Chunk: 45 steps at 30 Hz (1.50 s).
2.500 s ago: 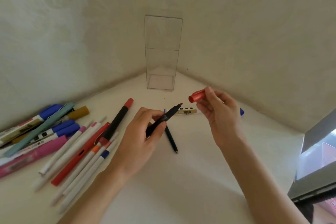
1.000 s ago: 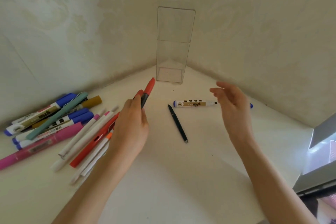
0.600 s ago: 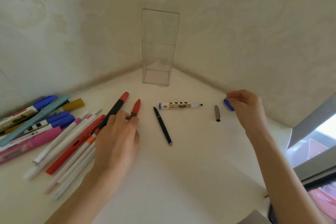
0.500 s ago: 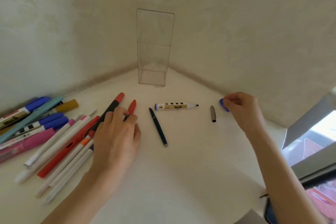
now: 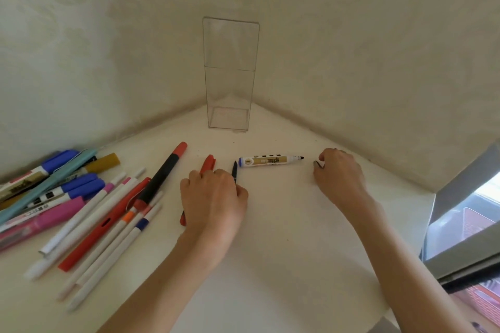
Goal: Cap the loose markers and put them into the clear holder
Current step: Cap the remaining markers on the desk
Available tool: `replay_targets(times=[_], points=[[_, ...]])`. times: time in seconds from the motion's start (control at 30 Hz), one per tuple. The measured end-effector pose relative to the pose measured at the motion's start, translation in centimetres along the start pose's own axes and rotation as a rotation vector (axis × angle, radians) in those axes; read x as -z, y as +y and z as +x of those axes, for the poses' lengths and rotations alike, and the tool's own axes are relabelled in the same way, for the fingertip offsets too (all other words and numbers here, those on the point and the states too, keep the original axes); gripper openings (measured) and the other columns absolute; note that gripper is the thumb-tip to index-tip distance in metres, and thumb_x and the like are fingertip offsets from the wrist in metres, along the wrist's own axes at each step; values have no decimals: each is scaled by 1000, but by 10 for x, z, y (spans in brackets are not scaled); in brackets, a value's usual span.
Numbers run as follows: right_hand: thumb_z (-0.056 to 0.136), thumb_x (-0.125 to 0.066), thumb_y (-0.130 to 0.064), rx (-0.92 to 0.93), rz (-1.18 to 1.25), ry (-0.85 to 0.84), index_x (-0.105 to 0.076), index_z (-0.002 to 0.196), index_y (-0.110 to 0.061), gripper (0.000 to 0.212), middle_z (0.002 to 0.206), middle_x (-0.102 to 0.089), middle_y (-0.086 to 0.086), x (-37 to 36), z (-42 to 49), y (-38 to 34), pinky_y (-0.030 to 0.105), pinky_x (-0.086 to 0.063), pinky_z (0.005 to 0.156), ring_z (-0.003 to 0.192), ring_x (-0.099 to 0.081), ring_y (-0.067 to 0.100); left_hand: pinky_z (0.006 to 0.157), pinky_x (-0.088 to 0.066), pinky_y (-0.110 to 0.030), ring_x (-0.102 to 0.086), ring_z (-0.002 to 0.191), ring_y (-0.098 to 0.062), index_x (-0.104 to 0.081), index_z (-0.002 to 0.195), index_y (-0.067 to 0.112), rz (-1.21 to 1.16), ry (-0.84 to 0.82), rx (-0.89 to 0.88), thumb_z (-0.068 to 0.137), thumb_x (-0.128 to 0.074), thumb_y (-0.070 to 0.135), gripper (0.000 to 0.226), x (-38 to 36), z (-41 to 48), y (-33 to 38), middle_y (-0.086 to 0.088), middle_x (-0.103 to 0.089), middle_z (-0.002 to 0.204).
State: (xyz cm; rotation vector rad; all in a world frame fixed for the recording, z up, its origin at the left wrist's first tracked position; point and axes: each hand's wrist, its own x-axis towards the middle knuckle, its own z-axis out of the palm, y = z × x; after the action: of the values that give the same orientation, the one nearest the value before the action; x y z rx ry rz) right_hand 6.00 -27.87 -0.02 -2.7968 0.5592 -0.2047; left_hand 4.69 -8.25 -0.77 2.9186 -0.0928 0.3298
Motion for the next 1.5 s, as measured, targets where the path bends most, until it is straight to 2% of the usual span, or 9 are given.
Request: replay_targets(times=[0.13, 0.2, 0.3, 0.4, 0.5, 0.63, 0.9, 1.13, 1.5], points=[[91, -49, -11, 138, 274, 199, -64, 104, -5, 21, 91, -66, 10, 11, -2, -15, 31, -43, 66, 83, -60, 30, 62, -52, -34, -58, 63, -17, -49, 89, 14, -257, 111, -29, 94, -39, 34, 23, 11, -3, -18, 1, -59, 69], [92, -51, -13, 176, 590, 239, -63, 109, -14, 21, 81, -65, 0, 20, -8, -32, 26, -45, 64, 74, -61, 21, 57, -51, -22, -60, 61, -12, -40, 89, 20, -479, 129, -52, 95, -40, 33, 14, 15, -4, -27, 4, -61, 70], [90, -53, -5, 118, 1194, 106, -63, 105, -16, 21, 78, -67, -1, 21, -18, -57, 24, -54, 68, 69, -66, 16, 67, -41, -1, -62, 69, -5, -41, 86, 29, -787, 143, -119, 88, -46, 33, 7, 18, -8, -37, 5, -62, 71], [91, -54, -1, 15, 1687, -130, -62, 98, -7, 13, 76, -68, 5, 11, -26, -70, 21, -55, 68, 71, -66, 15, 66, -43, -3, -60, 74, -2, -42, 85, 36, -893, 153, -150, 80, -45, 39, 6, 19, -14, -39, 8, -61, 72], [91, -53, -2, -46, 1856, -253, -61, 98, -5, 11, 78, -67, 7, 6, -28, -68, 18, -54, 65, 67, -65, 12, 65, -45, -5, -59, 78, 0, -48, 91, 21, -869, 160, -200, 82, -49, 33, 15, 15, -17, -35, 14, -58, 73], [91, -52, -3, -86, 1908, -289, -60, 98, -5, 11, 85, -67, 10, 5, -27, -64, 17, -55, 67, 72, -66, 13, 67, -47, -9, -59, 80, -2, -52, 92, 9, -851, 157, -227, 86, -54, 25, 17, 9, -16, -36, 13, -58, 74], [90, -53, -2, 3, 1833, -255, -61, 94, -8, 10, 75, -69, 4, 3, -30, -67, 18, -54, 66, 66, -66, 10, 66, -47, -9, -58, 80, -3, -52, 93, 7, -840, 156, -248, 87, -54, 23, 18, 7, -16, -38, 12, -57, 75], [89, -55, 0, 276, 1489, -116, -61, 97, -12, 16, 81, -69, 5, 3, -39, -73, 26, -54, 70, 77, -67, 18, 67, -49, -15, -59, 78, -7, -51, 93, 10, -858, 160, -233, 84, -49, 32, 24, 7, -17, -38, 9, -59, 74], [84, -60, 4, 315, 1513, -73, -64, 89, -11, 17, 82, -63, 11, -3, -46, -79, 29, -53, 65, 74, -67, 26, 62, -47, -15, -59, 69, -13, -52, 90, 8, -960, 156, -243, 83, -45, 35, 29, 13, -20, -35, 7, -58, 68]])
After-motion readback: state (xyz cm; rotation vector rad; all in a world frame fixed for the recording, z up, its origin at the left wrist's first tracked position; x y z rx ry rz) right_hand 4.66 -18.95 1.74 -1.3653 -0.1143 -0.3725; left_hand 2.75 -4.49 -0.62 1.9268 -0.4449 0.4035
